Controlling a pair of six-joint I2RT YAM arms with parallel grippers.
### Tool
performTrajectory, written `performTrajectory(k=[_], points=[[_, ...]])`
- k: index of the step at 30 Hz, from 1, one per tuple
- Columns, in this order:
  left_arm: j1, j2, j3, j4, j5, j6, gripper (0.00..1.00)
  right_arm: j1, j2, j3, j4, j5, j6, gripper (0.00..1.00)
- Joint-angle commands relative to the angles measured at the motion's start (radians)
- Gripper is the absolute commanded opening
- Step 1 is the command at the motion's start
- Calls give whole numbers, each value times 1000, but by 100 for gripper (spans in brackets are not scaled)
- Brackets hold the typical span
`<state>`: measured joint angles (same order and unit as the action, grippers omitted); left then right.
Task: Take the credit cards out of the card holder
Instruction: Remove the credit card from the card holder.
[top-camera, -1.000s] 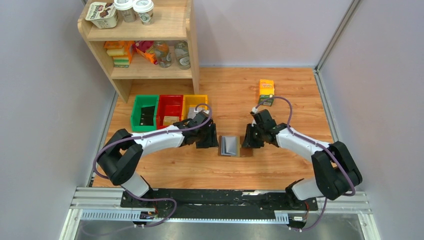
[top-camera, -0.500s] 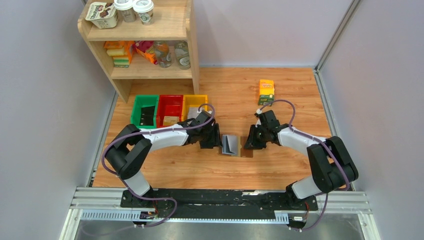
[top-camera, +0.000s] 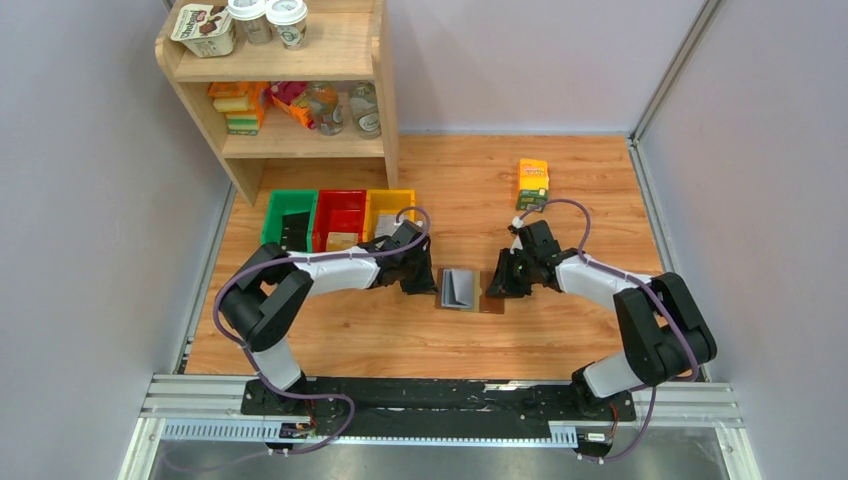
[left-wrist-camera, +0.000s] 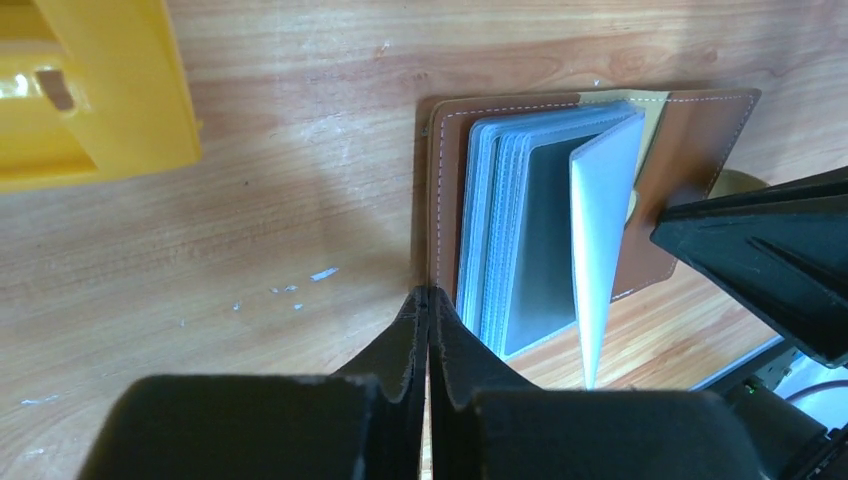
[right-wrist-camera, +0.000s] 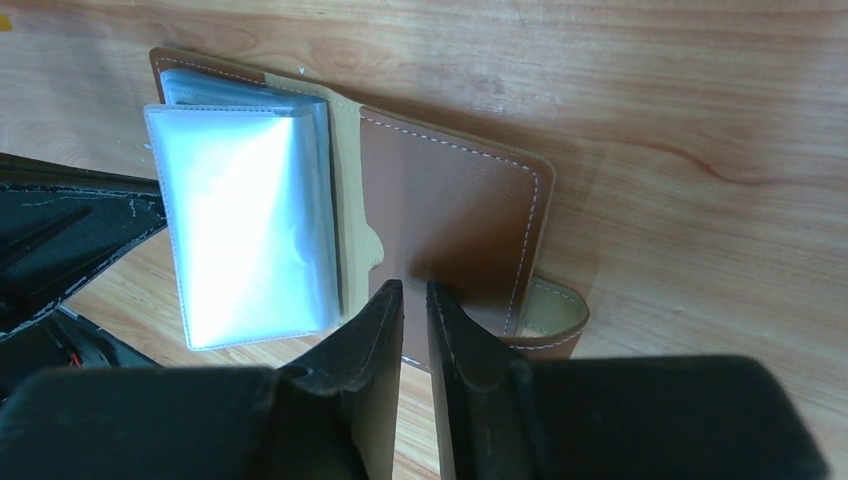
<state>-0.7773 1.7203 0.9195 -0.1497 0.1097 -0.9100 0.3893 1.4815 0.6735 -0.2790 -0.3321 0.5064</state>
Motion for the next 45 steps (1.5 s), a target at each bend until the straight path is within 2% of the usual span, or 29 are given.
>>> performTrajectory(k=[1, 7, 10, 12, 18, 23, 31, 37, 45], points=[[-2, -83, -19, 36, -10, 14, 0, 9, -49, 11, -15, 16, -23, 23], [-5, -171, -60, -25, -51, 13, 0, 91, -138, 104, -75, 80, -5, 33], [-8, -191, -87, -22, -51, -1, 0, 140, -155, 144, -92, 137, -2, 43], [-8, -194, -90, -25, -50, -1, 0, 160, -145, 162, -91, 151, -3, 43], [-8, -191, -70, -19, -47, 11, 3, 172, -41, 181, -55, 157, 7, 37], [-10, -162, -21, 16, 2, 22, 11, 163, 26, 166, -95, 281, 20, 28], [-40, -62, 70, 10, 41, 31, 17, 92, 115, 86, -17, 173, 30, 9], [-43, -44, 73, -5, 41, 22, 18, 94, 174, 97, 20, 81, 30, 8], [-43, -21, 88, -33, 33, 22, 18, 106, 174, 89, 73, 45, 67, 8]])
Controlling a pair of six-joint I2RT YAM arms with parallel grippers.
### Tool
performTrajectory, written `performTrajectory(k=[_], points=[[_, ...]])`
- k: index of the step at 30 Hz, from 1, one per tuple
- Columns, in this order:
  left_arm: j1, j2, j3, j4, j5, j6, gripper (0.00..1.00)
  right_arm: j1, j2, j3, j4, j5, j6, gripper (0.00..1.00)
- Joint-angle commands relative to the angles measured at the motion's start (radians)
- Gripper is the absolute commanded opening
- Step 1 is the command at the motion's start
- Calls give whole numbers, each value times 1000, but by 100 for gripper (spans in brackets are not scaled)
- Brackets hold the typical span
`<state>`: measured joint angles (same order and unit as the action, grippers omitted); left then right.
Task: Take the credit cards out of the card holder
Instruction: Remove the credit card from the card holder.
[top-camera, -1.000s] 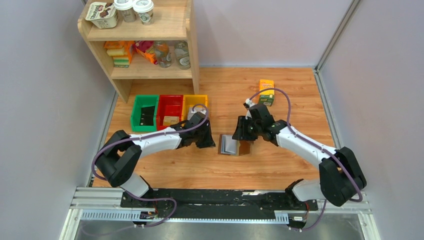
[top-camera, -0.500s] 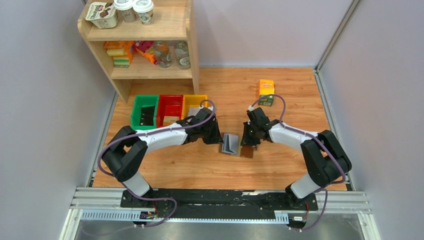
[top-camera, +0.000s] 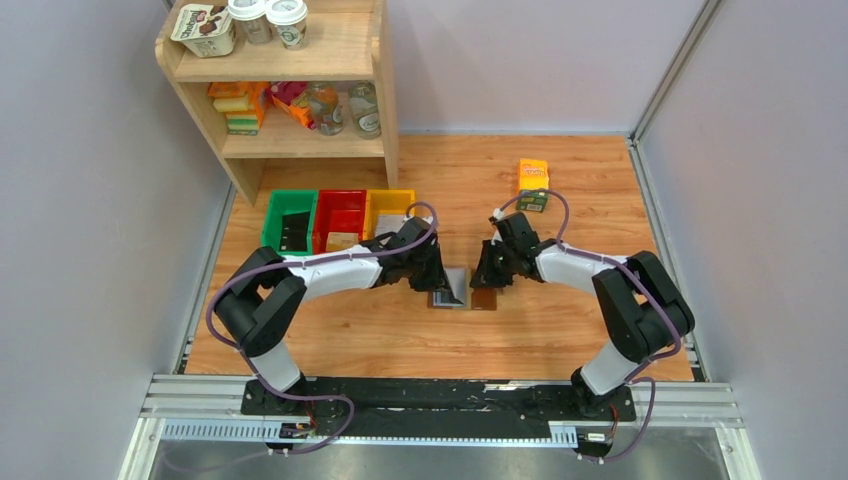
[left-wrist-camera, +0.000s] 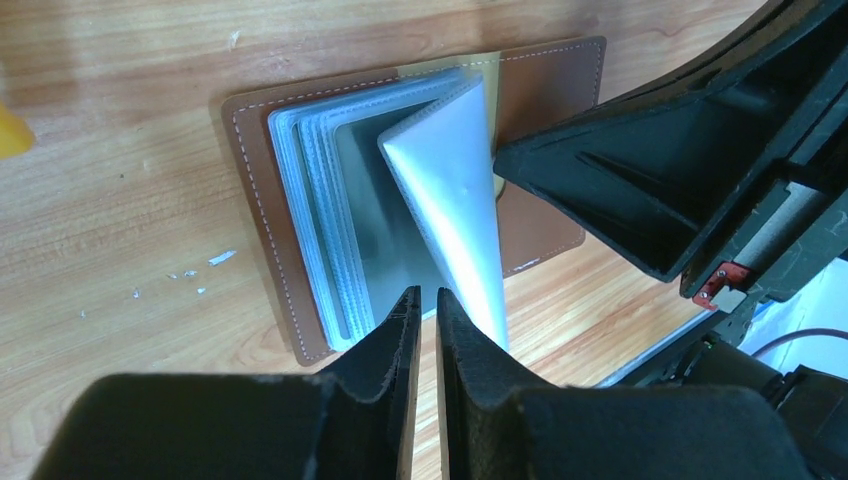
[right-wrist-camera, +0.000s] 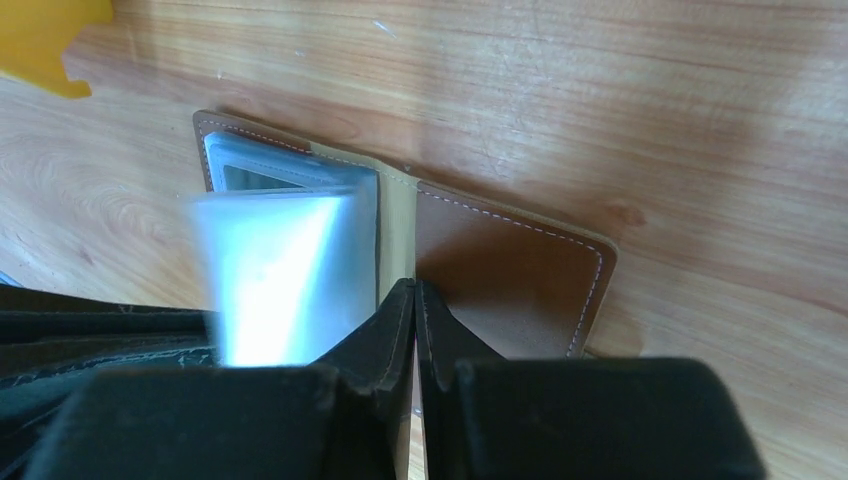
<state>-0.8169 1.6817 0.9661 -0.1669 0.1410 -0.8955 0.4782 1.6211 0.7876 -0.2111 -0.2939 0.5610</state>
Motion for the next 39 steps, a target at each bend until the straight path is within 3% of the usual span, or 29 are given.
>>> performTrajectory(k=[1, 7, 18, 24, 30, 39], points=[[-4, 19, 39, -13, 0, 7, 18, 26, 33, -24, 12, 4, 16, 8], [-8, 50, 91, 10, 6, 24, 19, 39, -45, -37, 32, 19, 28, 14], [-57, 167, 255, -36, 25, 79, 19, 36, -363, 4, -160, 292, -1, 39], [-103, 262, 345, -75, 32, 110, 19, 37, -452, -43, -117, 311, 13, 37], [-110, 337, 408, -112, 34, 110, 19, 36, -483, -114, -11, 171, 48, 29], [-44, 253, 418, -145, -14, 129, 19, 34, -455, -212, 79, 145, 111, 26]])
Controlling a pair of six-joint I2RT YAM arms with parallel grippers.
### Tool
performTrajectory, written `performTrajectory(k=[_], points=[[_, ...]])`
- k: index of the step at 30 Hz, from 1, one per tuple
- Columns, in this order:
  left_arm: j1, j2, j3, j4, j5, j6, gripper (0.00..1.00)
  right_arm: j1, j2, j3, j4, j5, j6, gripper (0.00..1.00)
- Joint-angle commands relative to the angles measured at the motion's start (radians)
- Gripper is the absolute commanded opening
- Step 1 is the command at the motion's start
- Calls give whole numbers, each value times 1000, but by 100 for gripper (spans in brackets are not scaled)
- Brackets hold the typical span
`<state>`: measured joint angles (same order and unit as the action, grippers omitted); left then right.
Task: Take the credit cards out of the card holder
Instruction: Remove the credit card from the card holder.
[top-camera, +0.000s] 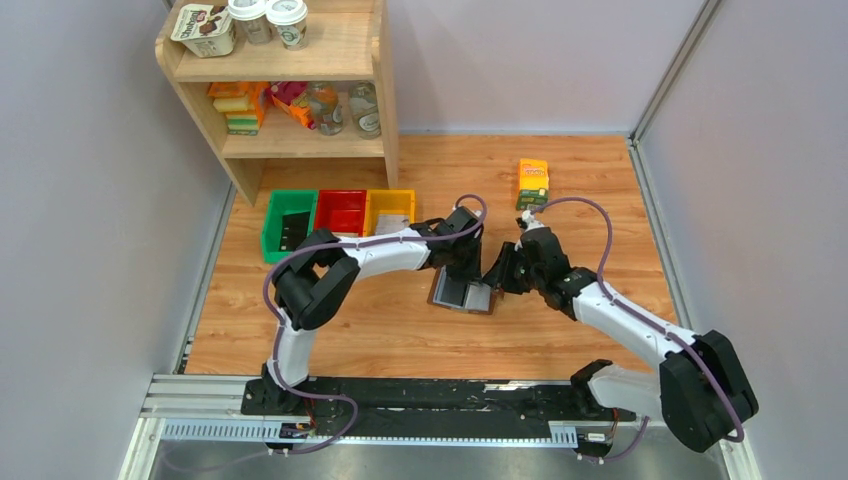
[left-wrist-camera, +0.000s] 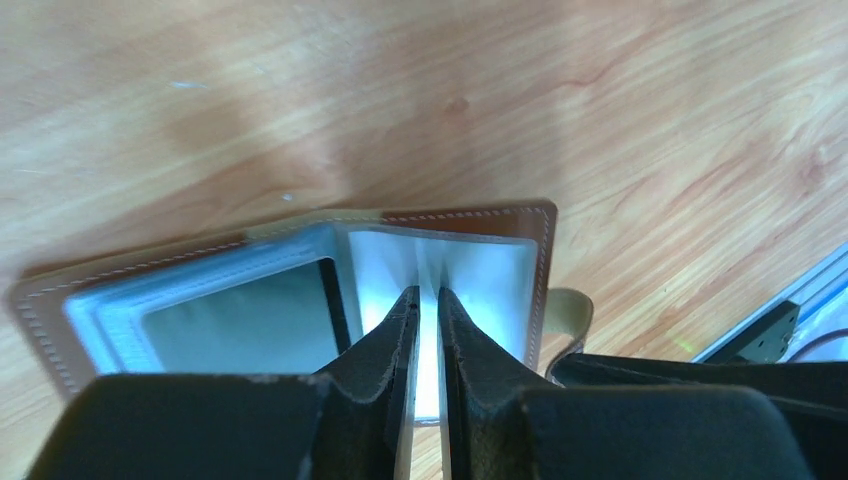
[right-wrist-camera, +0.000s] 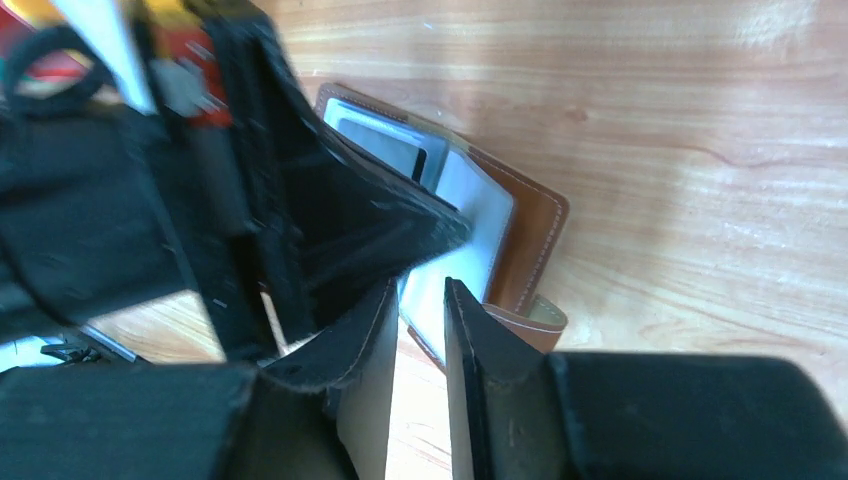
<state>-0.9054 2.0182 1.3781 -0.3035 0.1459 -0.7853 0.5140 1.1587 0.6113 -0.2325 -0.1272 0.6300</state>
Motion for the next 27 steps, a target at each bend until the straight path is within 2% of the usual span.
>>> performTrajectory(k=[1, 7, 16, 23, 27], points=[[59, -102, -4, -2, -20, 21, 19, 1, 21, -41, 111, -26, 45, 25], [95, -156, -57, 0, -42, 49, 19, -15, 125, -38, 147, -52, 39, 25], [102, -187, -212, 14, -26, 40, 19, -54, 266, -1, 62, -17, 65, 23], [100, -248, -309, -3, -61, 17, 19, -55, 188, 54, -22, 15, 47, 29], [97, -269, -336, -16, -69, 9, 19, -34, 102, 97, -63, 9, 13, 38]])
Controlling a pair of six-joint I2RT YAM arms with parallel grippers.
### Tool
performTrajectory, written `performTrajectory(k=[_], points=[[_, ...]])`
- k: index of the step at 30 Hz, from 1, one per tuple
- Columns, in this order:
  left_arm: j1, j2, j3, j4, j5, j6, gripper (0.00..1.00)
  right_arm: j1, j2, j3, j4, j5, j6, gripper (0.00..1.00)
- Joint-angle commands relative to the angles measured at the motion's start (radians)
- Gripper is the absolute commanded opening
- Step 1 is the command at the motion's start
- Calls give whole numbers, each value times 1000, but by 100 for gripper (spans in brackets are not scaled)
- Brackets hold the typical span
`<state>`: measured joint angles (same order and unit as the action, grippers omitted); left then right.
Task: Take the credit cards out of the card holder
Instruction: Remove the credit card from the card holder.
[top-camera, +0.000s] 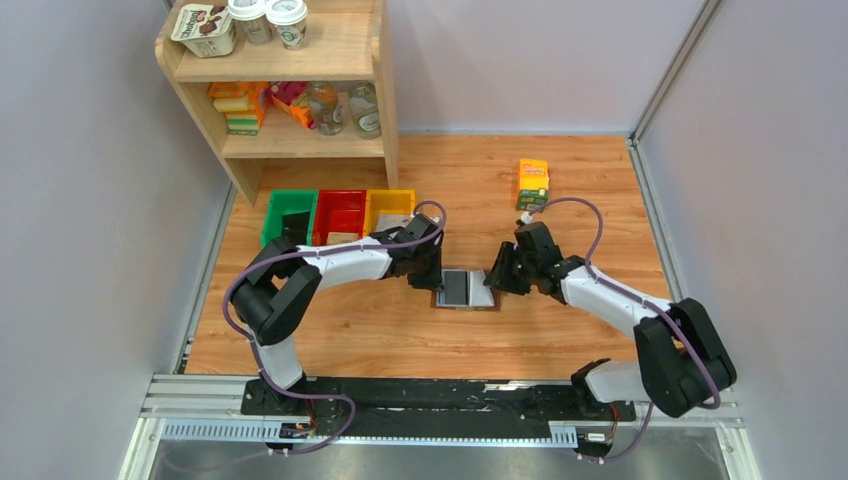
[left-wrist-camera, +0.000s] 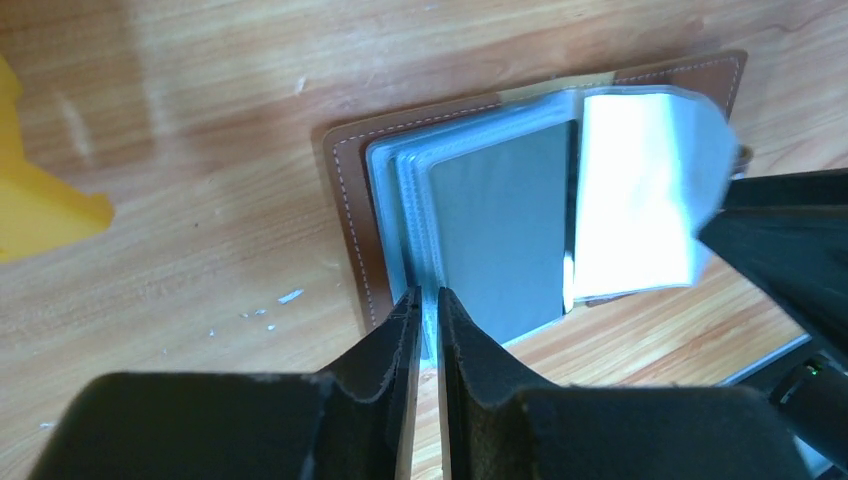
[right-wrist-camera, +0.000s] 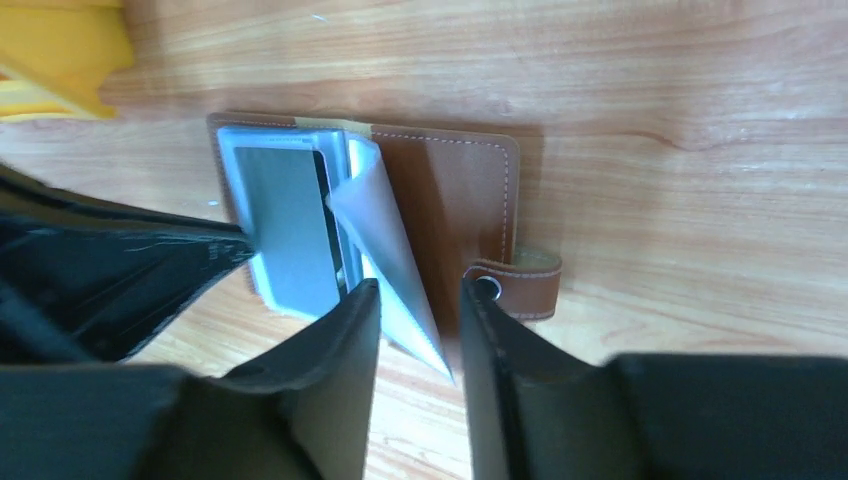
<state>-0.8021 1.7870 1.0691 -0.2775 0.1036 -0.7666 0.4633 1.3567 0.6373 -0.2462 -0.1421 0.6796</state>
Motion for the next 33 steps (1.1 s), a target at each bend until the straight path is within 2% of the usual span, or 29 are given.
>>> performTrajectory(k=[1, 3, 5, 10, 15, 27, 30, 33], points=[[-9, -41, -32, -42, -28, -10, 19, 24, -114, 85, -50, 15, -49, 42], [-14, -46, -35, -42, -33, -11, 19, 49, -142, 108, -33, -22, -66, 47], [-17, -46, -34, -43, -35, -11, 18, 72, -153, 114, 5, -66, -64, 47], [-19, -57, -38, -52, -44, -16, 18, 97, -116, 113, 79, -86, -40, 36], [-20, -66, -43, -51, -53, -20, 18, 90, 2, 96, 131, -122, -51, 31], [-20, -61, -69, -41, -36, -45, 18, 9, 179, -11, 352, -258, -19, 41], [-20, -78, -96, -49, -51, -49, 18, 9, 214, -8, 390, -304, -2, 41], [-20, -107, -129, -54, -62, -54, 18, 11, 222, -13, 430, -341, 15, 36]])
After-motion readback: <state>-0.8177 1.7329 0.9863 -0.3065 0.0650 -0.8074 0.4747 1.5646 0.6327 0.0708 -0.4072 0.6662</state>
